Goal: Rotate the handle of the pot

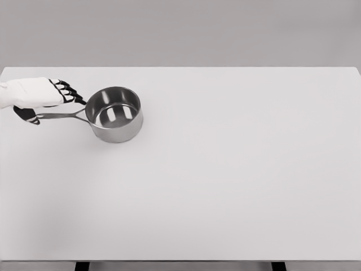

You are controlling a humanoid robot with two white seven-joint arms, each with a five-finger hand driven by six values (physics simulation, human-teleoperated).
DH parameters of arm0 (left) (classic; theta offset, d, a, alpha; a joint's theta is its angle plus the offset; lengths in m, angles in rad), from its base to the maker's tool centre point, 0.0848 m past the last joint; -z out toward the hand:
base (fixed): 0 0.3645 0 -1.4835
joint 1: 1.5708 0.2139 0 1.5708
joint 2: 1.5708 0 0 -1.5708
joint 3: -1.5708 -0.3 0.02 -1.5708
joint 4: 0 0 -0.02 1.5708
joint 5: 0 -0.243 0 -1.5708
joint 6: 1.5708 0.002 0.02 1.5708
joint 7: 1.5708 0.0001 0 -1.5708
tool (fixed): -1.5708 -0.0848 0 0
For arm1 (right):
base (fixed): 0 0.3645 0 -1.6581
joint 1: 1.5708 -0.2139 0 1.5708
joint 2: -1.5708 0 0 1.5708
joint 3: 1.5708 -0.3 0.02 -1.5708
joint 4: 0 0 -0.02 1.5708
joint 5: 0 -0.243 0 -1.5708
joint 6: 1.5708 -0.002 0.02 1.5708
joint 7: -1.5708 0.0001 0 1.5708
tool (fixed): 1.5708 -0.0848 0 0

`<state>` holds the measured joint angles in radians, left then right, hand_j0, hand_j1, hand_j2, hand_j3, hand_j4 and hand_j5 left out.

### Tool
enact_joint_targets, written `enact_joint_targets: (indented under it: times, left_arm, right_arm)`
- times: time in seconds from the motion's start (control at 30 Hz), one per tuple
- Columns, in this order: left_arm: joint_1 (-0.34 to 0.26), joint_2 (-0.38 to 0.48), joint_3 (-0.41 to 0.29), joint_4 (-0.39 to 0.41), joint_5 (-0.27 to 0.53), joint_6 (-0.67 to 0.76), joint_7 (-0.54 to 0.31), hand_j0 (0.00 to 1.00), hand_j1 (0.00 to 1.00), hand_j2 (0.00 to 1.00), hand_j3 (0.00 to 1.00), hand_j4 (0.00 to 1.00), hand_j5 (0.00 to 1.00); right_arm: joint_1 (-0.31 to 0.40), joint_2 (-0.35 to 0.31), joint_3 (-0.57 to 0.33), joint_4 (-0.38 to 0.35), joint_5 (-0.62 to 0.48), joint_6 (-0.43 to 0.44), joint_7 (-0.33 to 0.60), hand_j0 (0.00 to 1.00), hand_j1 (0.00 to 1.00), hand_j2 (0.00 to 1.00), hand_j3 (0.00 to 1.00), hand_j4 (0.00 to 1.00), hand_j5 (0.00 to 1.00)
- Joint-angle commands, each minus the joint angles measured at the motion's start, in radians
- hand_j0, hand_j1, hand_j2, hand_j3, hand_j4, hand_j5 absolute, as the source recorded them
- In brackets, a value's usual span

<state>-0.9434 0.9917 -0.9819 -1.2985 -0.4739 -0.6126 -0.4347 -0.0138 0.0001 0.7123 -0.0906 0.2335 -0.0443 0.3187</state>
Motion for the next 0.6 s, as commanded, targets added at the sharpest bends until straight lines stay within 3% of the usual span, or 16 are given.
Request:
enact_joint_targets:
  times: [0.0,0.57]
  left_arm:
    - [0.0,-0.008,0.002,0.004,-0.008,0.002,0.001,1.0,1.0,1.0,1.0,1.0,1.0]
    - [-0.04,-0.008,0.003,0.018,0.0,0.002,0.001,1.0,1.0,1.0,1.0,1.0,1.0]
  right_arm:
    - [0.0,0.0,-0.001,0.0,0.0,0.0,0.0,1.0,1.0,1.0,1.0,1.0,1.0]
    - [0.0,0.0,-0.001,0.0,0.0,0.0,0.0,1.0,1.0,1.0,1.0,1.0,1.0]
